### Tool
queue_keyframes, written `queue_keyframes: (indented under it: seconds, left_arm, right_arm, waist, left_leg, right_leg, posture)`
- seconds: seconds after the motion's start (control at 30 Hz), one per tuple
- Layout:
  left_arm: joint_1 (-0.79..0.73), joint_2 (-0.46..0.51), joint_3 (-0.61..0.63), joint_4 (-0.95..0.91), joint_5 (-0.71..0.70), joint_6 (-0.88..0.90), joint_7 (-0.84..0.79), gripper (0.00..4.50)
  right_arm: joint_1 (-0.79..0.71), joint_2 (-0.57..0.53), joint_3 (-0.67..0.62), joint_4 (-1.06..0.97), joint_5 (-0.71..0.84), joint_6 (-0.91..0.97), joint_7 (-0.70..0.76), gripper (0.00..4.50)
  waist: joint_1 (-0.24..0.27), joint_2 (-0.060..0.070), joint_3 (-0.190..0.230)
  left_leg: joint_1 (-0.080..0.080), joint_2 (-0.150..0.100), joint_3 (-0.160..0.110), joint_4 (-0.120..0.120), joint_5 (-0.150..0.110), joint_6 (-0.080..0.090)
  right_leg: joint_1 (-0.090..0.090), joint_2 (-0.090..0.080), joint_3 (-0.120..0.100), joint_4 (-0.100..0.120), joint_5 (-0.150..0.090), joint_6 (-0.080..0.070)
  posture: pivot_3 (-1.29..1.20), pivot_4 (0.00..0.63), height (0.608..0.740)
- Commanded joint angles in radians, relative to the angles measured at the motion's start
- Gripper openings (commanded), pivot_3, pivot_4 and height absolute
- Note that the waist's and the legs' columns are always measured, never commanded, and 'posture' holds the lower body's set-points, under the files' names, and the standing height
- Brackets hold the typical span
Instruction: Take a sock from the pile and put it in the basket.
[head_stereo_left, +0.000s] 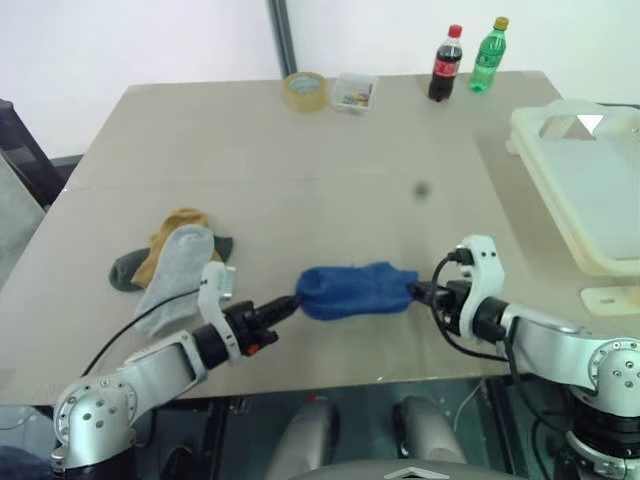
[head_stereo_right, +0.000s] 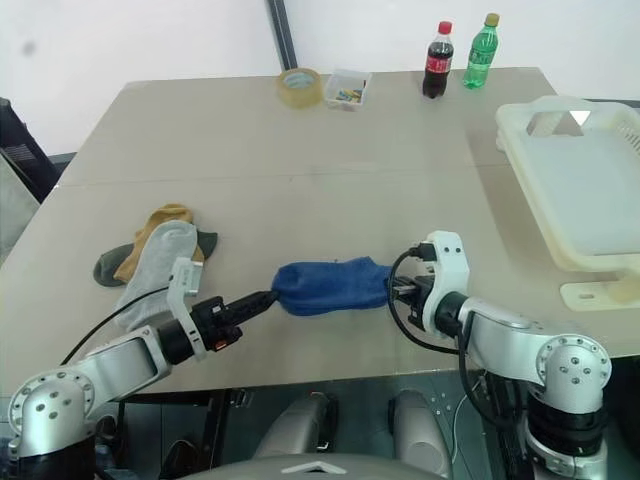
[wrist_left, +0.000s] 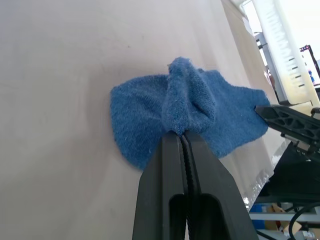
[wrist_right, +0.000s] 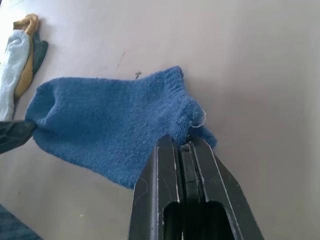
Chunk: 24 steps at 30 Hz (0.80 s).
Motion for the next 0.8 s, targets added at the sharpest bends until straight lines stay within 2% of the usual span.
queue_keyframes:
  seconds: [0.03, 0.17, 0.33, 0.8]
  left_arm:
    - [-0.011, 0.007, -0.006, -0.027, -0.063, -0.048, 0.048, 0.06]
    - [0.002, 0.024, -0.008, -0.035, -0.122, -0.084, 0.092, 0.06]
    - [0.042, 0.058, -0.010, -0.037, -0.128, -0.120, 0.059, 0.06]
    - [0.139, 0.104, -0.054, 0.055, 0.080, -0.201, -0.193, 0.06]
  right_arm:
    - [-0.015, -0.055, 0.059, -0.012, 0.069, -0.104, -0.028, 0.00]
    - [-0.030, -0.120, 0.114, -0.010, 0.099, -0.185, -0.035, 0.00]
    - [-0.048, -0.174, 0.169, 0.000, 0.105, -0.256, -0.023, 0.00]
    - [-0.038, -0.242, 0.244, 0.023, 0.092, -0.340, 0.011, 0.00]
  waist:
    - [0.001, 0.000, 0.000]
    - [0.001, 0.000, 0.000]
    - [0.001, 0.000, 0.000]
    - [0.003, 0.000, 0.000]
  left_leg:
    - [0.000, 0.000, 0.000, 0.000, 0.000, 0.000]
    - [0.000, 0.000, 0.000, 0.000, 0.000, 0.000]
    - [0.000, 0.000, 0.000, 0.000, 0.000, 0.000]
    - [-0.001, 0.000, -0.001, 0.000, 0.000, 0.000]
  right_leg:
    - [0.000, 0.000, 0.000, 0.000, 0.000, 0.000]
    - [0.001, 0.000, 0.000, 0.000, 0.000, 0.000]
    - [0.001, 0.001, 0.000, -0.001, 0.000, 0.000]
    - [0.001, 0.001, -0.001, -0.004, 0.000, 0.000]
  posture:
    - [0.00, 0.150, 0.740]
    - [0.00, 0.150, 0.740]
    - [0.00, 0.150, 0.740]
    - [0.00, 0.150, 0.740]
